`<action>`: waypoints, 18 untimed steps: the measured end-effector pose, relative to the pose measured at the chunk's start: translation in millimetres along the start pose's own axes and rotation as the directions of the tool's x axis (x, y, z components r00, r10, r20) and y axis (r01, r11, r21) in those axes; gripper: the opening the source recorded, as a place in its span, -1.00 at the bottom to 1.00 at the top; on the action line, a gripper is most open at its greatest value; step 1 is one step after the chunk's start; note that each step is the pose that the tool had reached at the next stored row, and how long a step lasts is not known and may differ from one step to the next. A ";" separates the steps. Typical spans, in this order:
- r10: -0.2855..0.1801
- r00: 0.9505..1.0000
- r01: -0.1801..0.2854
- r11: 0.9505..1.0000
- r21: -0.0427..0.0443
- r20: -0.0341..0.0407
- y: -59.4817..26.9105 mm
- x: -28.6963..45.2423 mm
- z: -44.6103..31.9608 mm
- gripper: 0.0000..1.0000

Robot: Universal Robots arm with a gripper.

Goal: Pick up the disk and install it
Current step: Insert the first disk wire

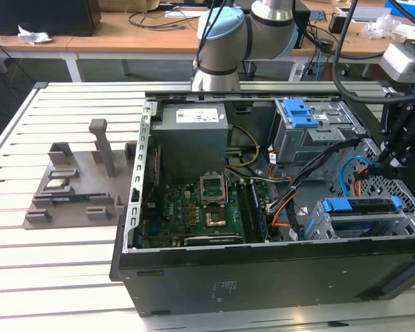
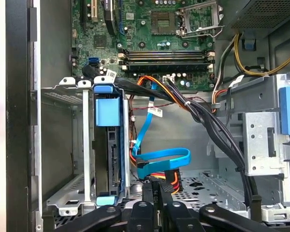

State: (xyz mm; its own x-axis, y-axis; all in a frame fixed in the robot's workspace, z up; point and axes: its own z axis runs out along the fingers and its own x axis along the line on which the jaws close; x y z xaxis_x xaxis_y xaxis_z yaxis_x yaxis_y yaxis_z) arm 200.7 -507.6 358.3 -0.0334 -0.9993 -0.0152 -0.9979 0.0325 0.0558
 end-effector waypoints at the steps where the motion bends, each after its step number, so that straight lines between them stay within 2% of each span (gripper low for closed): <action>1: 0.000 1.000 0.000 1.000 0.000 0.000 0.2 2.0 0.0 -0.65; 4: 0.000 1.000 0.000 1.000 0.000 0.000 0.5 5.7 0.0 -0.65; 11: 0.000 1.000 0.000 1.000 0.000 0.000 1.0 8.9 0.9 -0.65; 18: 0.000 1.000 0.000 1.000 0.000 0.000 2.5 15.5 5.5 -0.65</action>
State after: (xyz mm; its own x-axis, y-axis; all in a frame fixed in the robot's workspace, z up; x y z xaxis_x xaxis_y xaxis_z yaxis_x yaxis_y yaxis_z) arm 197.4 -522.9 352.7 -0.0333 -0.9993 -0.0147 -0.9979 0.0325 0.0559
